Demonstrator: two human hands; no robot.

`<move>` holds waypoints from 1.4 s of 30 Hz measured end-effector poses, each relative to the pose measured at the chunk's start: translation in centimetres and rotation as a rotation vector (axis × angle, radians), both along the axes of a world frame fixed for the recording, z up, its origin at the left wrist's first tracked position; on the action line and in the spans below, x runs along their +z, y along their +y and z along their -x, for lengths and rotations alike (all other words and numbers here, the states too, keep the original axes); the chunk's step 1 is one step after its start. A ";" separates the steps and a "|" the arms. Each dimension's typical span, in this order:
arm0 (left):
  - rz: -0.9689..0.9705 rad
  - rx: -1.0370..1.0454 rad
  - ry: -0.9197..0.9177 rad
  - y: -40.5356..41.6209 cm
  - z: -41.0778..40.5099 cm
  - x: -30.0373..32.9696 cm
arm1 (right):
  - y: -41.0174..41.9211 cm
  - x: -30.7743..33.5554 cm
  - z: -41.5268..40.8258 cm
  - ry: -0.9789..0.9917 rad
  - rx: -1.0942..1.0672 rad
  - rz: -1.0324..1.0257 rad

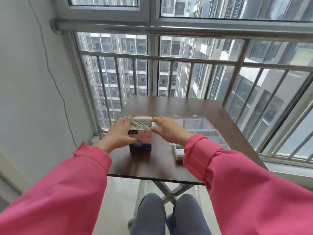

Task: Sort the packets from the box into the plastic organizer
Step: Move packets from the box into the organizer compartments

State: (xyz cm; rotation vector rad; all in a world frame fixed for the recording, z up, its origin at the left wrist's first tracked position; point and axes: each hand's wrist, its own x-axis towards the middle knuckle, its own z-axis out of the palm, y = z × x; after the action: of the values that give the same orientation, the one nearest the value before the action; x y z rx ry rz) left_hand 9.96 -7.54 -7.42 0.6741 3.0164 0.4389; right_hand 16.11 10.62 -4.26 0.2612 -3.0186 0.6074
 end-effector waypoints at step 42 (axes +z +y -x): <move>-0.079 -0.058 0.407 -0.4 -4.0 -2.2 | -3.2 -2.1 -0.4 0.185 -0.149 0.079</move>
State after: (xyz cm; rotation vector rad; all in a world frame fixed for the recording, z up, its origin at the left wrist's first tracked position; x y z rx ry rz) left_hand 13.91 -7.92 -9.64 0.9606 3.3574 0.4715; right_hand 16.54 7.40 -6.33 0.0825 -2.7984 0.6486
